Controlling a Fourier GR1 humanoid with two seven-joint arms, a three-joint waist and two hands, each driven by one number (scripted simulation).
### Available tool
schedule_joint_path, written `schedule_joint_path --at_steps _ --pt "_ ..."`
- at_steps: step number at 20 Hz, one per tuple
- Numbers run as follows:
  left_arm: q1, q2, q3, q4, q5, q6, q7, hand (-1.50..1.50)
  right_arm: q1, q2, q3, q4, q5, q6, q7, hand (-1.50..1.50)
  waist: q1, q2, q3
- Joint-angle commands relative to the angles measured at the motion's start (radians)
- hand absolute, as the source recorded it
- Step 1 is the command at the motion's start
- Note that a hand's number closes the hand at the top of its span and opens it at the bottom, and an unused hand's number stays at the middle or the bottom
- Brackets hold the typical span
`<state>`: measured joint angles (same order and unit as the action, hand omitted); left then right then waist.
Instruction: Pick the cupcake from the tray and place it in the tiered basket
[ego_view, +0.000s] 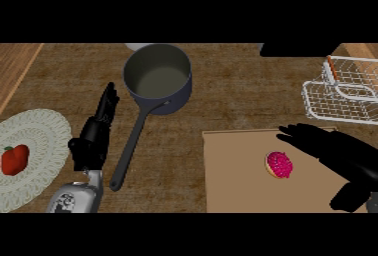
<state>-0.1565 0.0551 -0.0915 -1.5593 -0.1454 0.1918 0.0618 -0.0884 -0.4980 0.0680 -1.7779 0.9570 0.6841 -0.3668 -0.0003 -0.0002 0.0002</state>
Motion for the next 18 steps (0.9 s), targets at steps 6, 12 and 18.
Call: schedule_joint_path --at_steps 6,12,18 --pt "0.040 0.000 0.019 -0.009 0.007 -0.035 -0.020 0.00 0.015 0.071 0.053 0.028 0.069 -0.007 0.019 -1.50 0.001 0.000 0.000" --pt "0.028 -0.010 0.041 0.035 -0.004 -0.021 -0.088 0.00 -0.036 0.113 0.076 0.105 0.108 -0.017 0.031 -1.50 0.001 0.000 0.000" --pt "0.031 -0.009 0.016 -0.045 -0.019 -0.035 0.002 0.00 -0.111 0.067 0.001 0.277 0.103 -0.066 -0.076 -1.50 0.005 0.000 0.000"
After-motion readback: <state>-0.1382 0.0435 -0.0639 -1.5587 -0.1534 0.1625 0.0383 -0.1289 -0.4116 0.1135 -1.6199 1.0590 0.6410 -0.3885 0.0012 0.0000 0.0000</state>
